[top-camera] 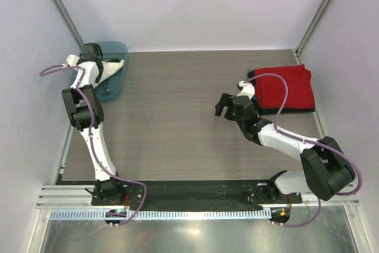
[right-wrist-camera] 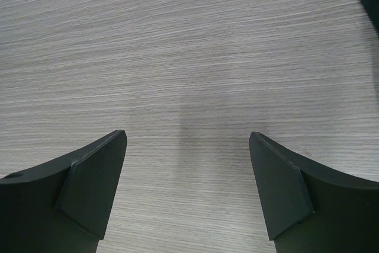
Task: Fold and stack the t-shirts
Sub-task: Grab the tshirt from the pile
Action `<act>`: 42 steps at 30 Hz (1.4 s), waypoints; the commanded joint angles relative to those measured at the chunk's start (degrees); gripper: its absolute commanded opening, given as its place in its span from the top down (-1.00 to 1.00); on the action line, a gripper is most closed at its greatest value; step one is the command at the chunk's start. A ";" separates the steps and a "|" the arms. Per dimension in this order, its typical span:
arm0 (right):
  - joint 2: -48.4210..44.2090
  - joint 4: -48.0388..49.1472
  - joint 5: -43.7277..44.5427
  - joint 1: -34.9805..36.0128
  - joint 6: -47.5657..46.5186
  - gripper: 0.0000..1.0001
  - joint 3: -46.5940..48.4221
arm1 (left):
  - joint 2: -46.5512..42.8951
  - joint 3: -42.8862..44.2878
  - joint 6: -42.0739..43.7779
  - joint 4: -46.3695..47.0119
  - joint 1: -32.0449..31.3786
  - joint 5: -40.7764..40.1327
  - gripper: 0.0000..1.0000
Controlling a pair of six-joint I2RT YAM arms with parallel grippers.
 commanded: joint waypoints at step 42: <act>-0.09 2.56 -3.43 -0.93 -0.93 -0.78 1.52 | -34.37 -24.58 -18.19 27.97 -5.70 16.65 1.00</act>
